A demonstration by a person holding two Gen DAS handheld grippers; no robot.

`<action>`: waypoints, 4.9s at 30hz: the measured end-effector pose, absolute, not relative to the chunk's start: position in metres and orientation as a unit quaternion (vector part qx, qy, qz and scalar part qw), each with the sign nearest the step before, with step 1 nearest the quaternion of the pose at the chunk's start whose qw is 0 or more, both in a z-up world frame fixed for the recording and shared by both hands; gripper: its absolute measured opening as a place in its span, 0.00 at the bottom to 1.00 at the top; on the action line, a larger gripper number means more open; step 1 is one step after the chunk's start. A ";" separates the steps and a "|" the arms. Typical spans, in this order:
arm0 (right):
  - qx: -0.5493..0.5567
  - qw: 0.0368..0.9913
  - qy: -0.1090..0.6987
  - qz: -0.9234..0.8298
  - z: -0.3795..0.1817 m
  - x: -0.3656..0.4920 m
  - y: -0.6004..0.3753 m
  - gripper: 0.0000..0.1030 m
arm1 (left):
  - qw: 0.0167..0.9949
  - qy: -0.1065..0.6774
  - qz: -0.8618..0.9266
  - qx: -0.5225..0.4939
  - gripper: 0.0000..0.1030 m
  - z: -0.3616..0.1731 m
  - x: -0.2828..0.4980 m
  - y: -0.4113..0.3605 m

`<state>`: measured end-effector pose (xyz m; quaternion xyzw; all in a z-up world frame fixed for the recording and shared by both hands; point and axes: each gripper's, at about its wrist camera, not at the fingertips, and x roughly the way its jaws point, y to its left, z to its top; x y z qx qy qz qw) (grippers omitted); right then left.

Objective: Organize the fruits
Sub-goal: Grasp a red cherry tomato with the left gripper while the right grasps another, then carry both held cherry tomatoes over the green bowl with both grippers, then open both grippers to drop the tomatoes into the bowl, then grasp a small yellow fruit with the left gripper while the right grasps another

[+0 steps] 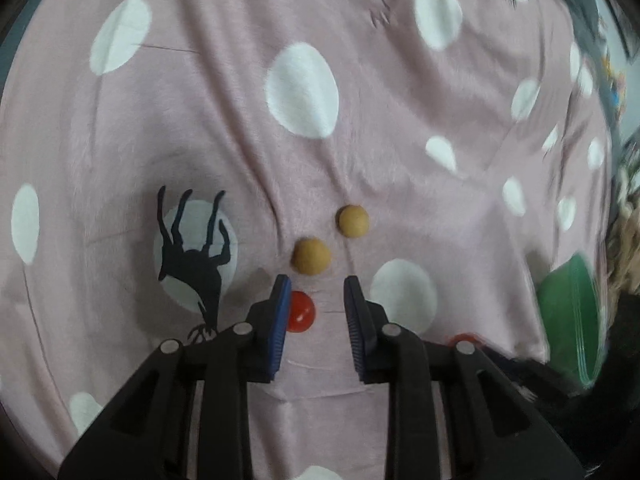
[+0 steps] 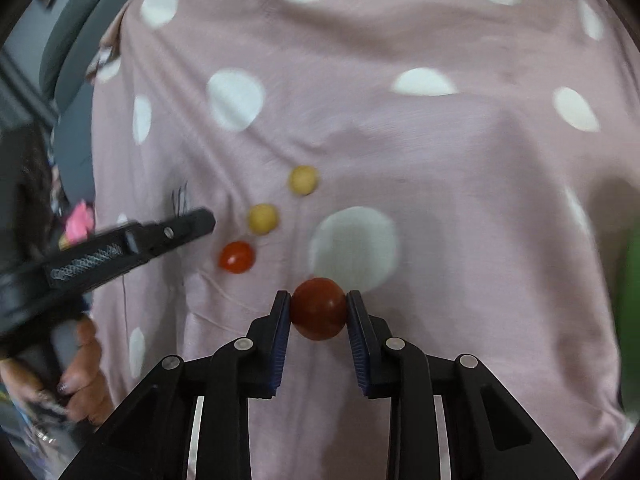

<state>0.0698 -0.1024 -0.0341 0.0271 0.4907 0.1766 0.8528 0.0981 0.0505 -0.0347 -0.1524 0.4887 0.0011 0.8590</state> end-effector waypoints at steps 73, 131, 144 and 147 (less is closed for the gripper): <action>0.116 0.920 0.342 -0.151 0.079 0.022 -0.357 0.29 | 0.871 0.424 -0.244 -0.047 0.26 0.020 0.077 -0.261; 0.019 0.914 0.398 0.078 0.032 0.064 -0.170 0.45 | 0.861 0.457 0.051 -0.217 0.26 -0.052 0.128 0.047; -0.001 0.912 0.403 0.077 0.024 0.065 -0.160 0.45 | 0.862 0.454 0.066 -0.214 0.24 -0.066 0.138 0.052; -0.002 0.911 0.405 0.078 0.022 0.066 -0.160 0.45 | 0.860 0.452 0.075 -0.224 0.24 -0.062 0.132 0.053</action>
